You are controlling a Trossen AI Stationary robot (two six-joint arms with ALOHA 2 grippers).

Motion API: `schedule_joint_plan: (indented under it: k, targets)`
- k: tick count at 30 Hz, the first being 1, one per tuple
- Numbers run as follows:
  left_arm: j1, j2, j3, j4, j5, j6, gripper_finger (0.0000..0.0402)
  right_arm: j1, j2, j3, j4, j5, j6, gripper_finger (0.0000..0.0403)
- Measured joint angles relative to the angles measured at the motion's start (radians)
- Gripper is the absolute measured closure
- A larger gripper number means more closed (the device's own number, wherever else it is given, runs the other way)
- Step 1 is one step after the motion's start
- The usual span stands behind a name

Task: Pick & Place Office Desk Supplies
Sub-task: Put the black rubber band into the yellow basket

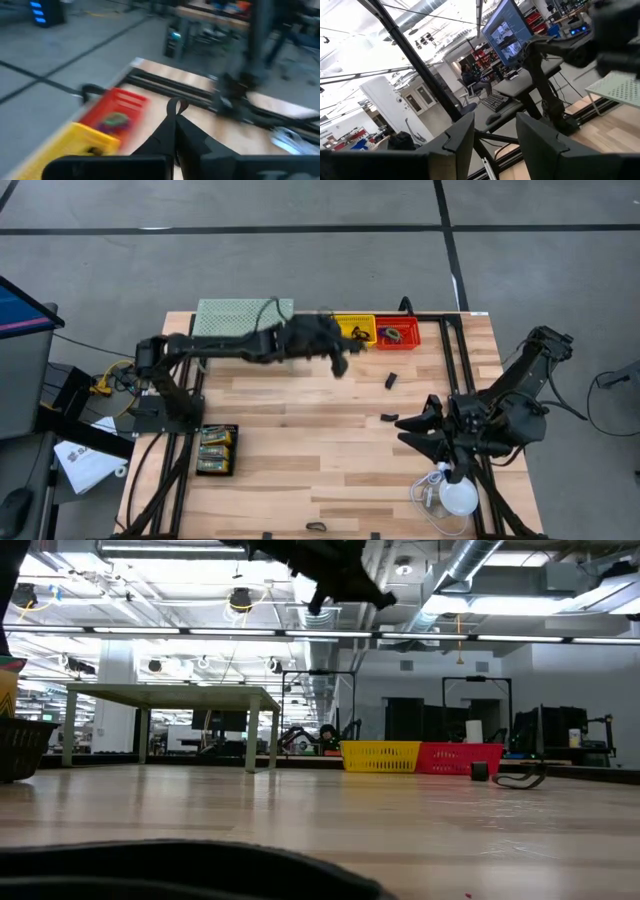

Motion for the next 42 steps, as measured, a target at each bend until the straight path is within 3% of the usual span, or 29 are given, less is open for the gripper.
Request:
schedule_joint_plan:
  k: [10,18,23,33,42]
  targets:
    - [0.212,0.071,0.187,-0.022,0.068,0.131,0.0401,-0.001,0.000,0.000,0.003,0.066,0.002,0.0260]
    - [0.259,0.306,0.468,-0.115,0.132,0.157,0.0401,-0.029,0.000,0.000,0.006,0.078,0.010,0.0260]
    - [0.259,0.449,0.578,-0.137,0.143,0.144,0.0401,-0.043,0.000,0.000,0.001,0.078,0.023,0.0260]
    - [0.265,0.601,0.589,-0.259,0.120,0.051,0.0401,-0.046,0.000,0.000,-0.011,0.078,0.036,0.0260]
    - [0.264,0.617,0.553,-0.360,0.067,0.039,0.0401,-0.045,0.000,0.000,-0.024,0.078,0.036,0.0260]
